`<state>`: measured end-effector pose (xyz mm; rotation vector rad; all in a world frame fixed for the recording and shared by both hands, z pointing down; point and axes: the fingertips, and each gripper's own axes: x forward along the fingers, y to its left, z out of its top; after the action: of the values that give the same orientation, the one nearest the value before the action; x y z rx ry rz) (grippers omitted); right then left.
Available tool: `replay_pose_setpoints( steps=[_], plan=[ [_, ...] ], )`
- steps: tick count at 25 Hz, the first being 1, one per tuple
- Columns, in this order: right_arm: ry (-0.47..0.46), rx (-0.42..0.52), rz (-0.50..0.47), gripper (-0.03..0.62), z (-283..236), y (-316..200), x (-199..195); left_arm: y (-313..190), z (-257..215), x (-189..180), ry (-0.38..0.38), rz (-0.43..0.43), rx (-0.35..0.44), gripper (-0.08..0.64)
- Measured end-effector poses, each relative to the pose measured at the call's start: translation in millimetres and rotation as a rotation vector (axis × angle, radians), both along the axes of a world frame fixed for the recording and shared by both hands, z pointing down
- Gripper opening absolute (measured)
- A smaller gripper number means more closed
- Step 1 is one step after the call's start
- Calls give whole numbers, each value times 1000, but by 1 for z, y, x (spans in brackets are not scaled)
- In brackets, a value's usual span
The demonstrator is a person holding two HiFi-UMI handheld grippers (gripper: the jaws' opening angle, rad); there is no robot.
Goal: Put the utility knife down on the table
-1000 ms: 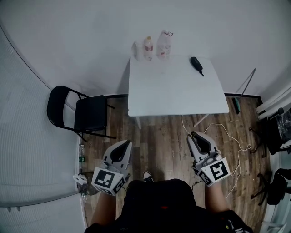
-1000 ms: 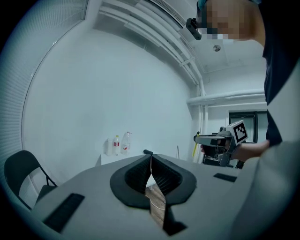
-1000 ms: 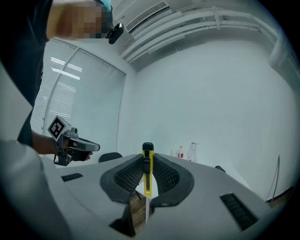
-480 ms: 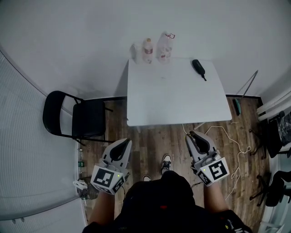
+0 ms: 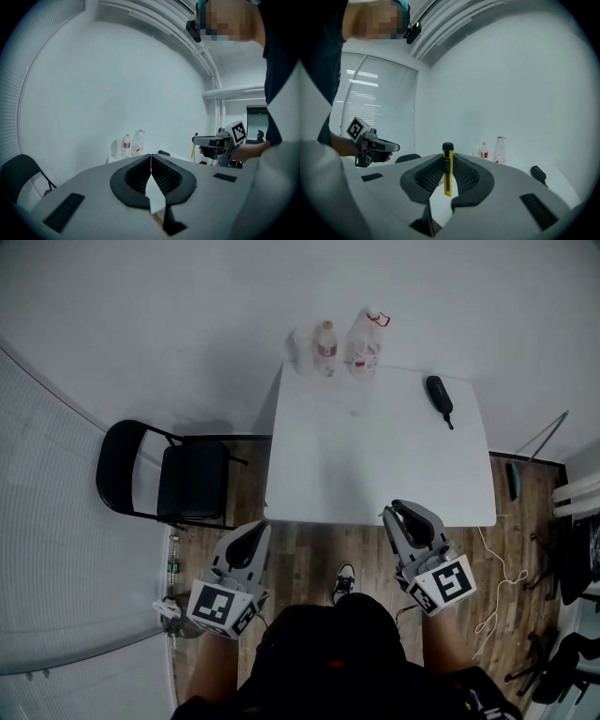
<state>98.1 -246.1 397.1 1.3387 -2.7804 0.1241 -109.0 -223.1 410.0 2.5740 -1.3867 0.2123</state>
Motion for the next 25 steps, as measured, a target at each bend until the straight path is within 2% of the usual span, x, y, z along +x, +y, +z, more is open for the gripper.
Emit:
replay_pose_setpoints(
  steps=[6,9,12,16,20,25],
  plan=[
    [-52,-62,-61,67,27,-55,21,-39,12,24,28,-38,-46,23],
    [-53,-88,-94,69,38,-75,28,-58,18,33,26,-69,-51,23],
    [-37,-141,-110,69,53,-89,30,-76,25,42,11,-65,-61,23],
    [20,-244,-118,67,84,-107,22,-96,32,46,-9,-43,-66,23],
    [101,-329,-84,69,121,-128,7,-114,40,38,-14,-11,-76,23],
    [255,-459,-73,69,179,-151,-11,-126,49,22,9,10,-91,23]
  ],
)
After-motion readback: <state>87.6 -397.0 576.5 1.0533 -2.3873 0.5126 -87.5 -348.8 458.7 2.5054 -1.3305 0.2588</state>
